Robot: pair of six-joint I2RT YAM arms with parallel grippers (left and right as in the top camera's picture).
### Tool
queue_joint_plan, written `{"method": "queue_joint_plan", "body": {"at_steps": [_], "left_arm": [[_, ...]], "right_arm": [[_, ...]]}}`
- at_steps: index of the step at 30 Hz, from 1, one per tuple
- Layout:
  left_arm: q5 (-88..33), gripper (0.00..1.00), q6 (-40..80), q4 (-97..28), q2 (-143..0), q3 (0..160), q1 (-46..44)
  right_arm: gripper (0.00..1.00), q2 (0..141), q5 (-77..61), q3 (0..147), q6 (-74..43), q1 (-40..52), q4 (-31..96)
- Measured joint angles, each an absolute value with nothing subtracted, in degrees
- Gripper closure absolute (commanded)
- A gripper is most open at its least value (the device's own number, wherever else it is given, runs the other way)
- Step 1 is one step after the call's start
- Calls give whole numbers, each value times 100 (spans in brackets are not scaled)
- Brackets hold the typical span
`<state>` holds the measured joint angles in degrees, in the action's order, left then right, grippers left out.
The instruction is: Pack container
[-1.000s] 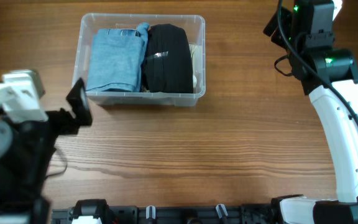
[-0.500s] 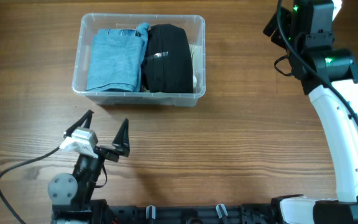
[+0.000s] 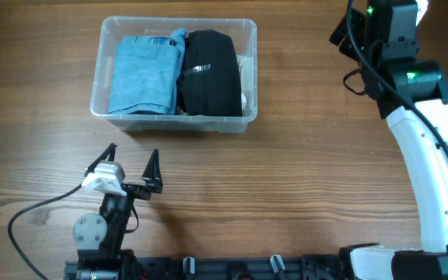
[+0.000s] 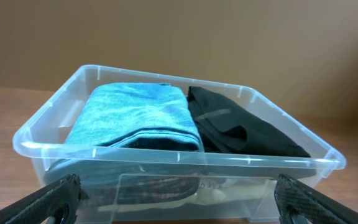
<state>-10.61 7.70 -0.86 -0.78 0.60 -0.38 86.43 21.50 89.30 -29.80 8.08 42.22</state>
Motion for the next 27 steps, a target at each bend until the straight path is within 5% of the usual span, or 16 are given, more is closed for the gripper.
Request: {"method": "queue_joint_plan", "body": {"at_steps": [27], "left_arm": [[-921, 0, 770, -327, -80, 58, -38]], "right_arm": [[0, 8637, 2152, 8930, -2980, 808, 4224]]}}
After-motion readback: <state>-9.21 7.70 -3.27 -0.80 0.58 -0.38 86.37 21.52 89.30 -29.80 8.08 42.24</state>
